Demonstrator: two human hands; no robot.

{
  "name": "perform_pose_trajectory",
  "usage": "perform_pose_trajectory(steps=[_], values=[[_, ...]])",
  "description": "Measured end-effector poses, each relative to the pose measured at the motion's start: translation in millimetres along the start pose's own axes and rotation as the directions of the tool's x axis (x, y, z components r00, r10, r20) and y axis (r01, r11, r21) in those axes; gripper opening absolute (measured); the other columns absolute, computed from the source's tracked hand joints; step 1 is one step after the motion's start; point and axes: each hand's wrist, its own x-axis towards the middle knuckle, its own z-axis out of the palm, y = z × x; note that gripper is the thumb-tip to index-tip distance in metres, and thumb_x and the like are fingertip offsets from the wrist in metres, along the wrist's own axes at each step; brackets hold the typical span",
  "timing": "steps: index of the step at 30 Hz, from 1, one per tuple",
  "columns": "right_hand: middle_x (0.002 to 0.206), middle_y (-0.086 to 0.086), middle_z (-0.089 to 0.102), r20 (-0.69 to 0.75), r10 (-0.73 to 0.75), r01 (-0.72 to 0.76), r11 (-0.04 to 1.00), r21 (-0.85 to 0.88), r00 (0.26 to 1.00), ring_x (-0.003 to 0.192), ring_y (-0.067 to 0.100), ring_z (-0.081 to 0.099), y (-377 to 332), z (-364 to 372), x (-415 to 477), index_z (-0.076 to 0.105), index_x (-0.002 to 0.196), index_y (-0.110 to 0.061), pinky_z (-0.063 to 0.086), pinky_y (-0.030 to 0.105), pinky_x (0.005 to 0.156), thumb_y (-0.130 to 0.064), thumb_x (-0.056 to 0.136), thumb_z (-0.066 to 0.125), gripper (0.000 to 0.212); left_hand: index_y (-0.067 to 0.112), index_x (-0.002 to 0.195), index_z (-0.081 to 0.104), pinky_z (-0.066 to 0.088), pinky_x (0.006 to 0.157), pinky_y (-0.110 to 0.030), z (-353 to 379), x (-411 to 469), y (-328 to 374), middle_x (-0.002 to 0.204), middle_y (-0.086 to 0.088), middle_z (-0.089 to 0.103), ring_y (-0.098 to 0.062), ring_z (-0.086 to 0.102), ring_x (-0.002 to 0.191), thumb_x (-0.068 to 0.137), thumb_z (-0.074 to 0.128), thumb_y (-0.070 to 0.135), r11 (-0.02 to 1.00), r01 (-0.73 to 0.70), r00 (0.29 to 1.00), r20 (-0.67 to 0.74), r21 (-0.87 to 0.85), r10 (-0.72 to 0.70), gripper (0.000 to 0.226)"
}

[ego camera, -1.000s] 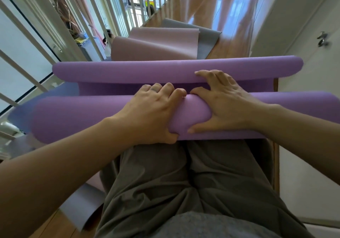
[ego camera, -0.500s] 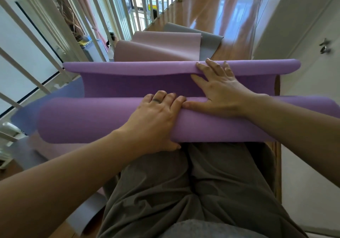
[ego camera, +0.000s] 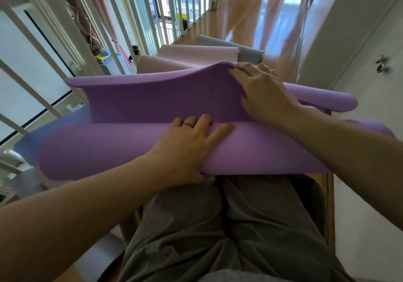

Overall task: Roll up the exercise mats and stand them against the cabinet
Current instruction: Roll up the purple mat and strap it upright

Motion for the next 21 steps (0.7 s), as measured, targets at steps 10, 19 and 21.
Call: perform_pose_trajectory(steps=[10, 19, 21], values=[[0.147, 0.007, 0.037, 0.054, -0.077, 0.076, 0.997, 0.008, 0.996, 0.121, 0.034, 0.042, -12, 3, 15, 0.033, 0.147, -0.013, 0.036, 0.053, 0.102, 0.003, 0.085, 0.046, 0.066, 0.035, 0.137, 0.013, 0.031, 0.092, -0.028, -21, -18, -7, 0.137, 0.006, 0.041, -0.013, 0.043, 0.107, 0.07, 0.065, 0.065, 0.968, 0.037, 0.986, 0.167, -0.248, 0.005, 0.09], [0.147, 0.007, 0.038, 0.045, -0.038, 0.038, 0.999, -0.009, 0.998, 0.121, 0.035, 0.041, -10, 13, 15, 0.032, 0.147, -0.013, 0.037, 0.052, 0.102, 0.002, 0.084, 0.048, 0.067, 0.024, 0.146, -0.023, 0.012, 0.115, -0.055, -1, -23, 19, 0.154, -0.012, 0.0, -0.034, 0.013, 0.141, 0.085, 0.05, 0.057, 0.996, 0.089, 0.994, 0.07, 0.003, -0.089, 0.102], [0.142, 0.009, 0.044, 0.016, -0.054, 0.054, 0.999, 0.004, 0.998, 0.12, 0.036, 0.044, -8, 15, 16, 0.039, 0.144, -0.012, 0.038, 0.051, 0.102, 0.004, 0.082, 0.049, 0.065, 0.025, 0.146, -0.025, 0.015, 0.113, -0.056, 6, -15, 16, 0.153, -0.016, 0.004, -0.036, 0.018, 0.138, 0.082, 0.055, 0.061, 0.992, 0.12, 0.991, 0.064, 0.03, -0.122, 0.108]])
